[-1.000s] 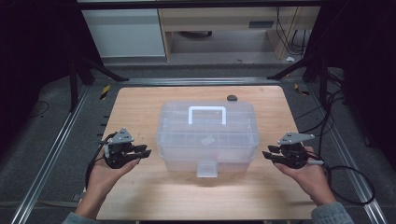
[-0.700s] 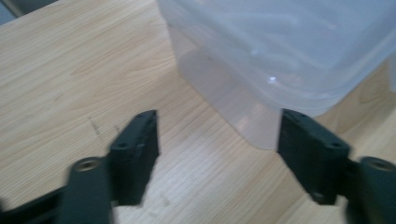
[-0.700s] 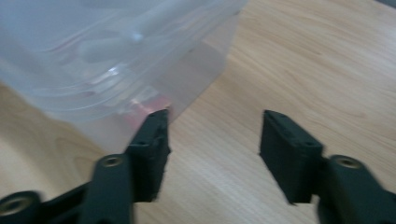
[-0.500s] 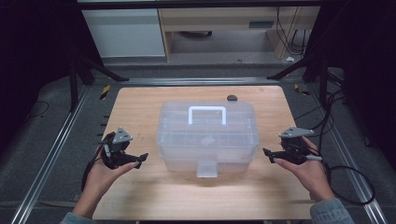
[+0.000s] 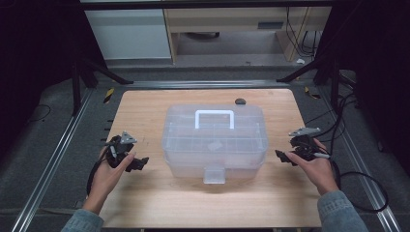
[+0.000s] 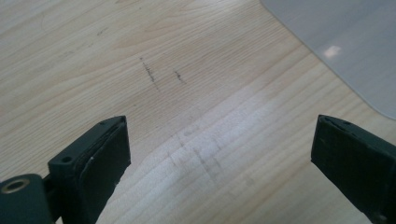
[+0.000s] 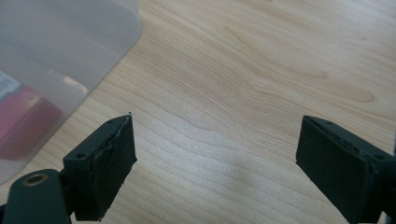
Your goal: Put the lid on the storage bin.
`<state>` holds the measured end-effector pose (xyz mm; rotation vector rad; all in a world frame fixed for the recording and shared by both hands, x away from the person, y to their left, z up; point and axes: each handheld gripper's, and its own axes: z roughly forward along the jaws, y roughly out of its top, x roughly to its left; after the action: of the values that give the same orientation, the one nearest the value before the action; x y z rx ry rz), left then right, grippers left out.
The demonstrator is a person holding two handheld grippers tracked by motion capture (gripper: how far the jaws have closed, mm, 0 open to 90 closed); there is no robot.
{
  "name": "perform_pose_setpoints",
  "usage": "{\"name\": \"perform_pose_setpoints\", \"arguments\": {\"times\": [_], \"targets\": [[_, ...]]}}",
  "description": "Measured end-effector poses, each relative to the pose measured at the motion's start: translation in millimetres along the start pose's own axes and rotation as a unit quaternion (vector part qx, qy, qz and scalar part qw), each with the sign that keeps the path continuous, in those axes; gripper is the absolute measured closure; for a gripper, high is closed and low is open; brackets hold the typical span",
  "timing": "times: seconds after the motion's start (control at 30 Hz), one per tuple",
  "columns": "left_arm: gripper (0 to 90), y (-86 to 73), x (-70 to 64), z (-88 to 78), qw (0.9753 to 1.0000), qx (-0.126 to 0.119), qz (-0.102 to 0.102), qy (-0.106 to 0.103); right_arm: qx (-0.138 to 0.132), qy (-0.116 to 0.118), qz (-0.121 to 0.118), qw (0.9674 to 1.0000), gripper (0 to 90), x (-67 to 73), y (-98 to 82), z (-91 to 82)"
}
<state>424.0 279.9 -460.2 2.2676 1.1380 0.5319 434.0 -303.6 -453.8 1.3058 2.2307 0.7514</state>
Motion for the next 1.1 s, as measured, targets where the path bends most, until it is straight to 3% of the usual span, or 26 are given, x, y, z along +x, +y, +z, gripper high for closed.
{"name": "perform_pose_setpoints", "arguments": {"times": [0.13,0.2,0.3,0.4,0.6,0.77,0.83,1.1], "targets": [[4.6,1.2,1.8,16.8,0.9998,0.006,0.009,0.014,0.009,-0.003,0.003,0.9999,16.3,0.3,2.2,13.3],[4.2,2.2,1.6,23.4,0.9997,0.008,0.013,0.021,0.002,-0.015,0.007,0.9999,17.7,-1.3,4.6,19.0],[4.3,5.3,4.0,32.9,0.9997,0.006,0.007,0.021,-0.002,-0.018,0.017,0.9997,17.5,-5.5,8.8,27.0],[4.3,9.2,9.0,40.1,0.9996,-0.010,-0.008,0.024,-0.012,-0.020,0.032,0.9992,16.9,-13.9,13.0,34.3],[4.3,13.1,18.9,57.1,0.9990,-0.014,-0.034,0.023,-0.014,-0.022,0.054,0.9982,14.1,-25.1,14.9,47.0],[5.1,11.9,26.8,64.2,0.9970,-0.032,-0.068,0.021,-0.027,-0.022,0.067,0.9972,10.9,-30.9,16.4,54.3],[5.3,11.2,28.5,67.0,0.9970,-0.031,-0.062,0.036,-0.030,-0.021,0.072,0.9967,9.8,-32.4,16.9,57.6],[5.1,8.2,32.9,74.0,0.9963,-0.032,-0.076,0.025,-0.035,-0.016,0.084,0.9957,7.7,-32.9,15.1,71.1]]}}
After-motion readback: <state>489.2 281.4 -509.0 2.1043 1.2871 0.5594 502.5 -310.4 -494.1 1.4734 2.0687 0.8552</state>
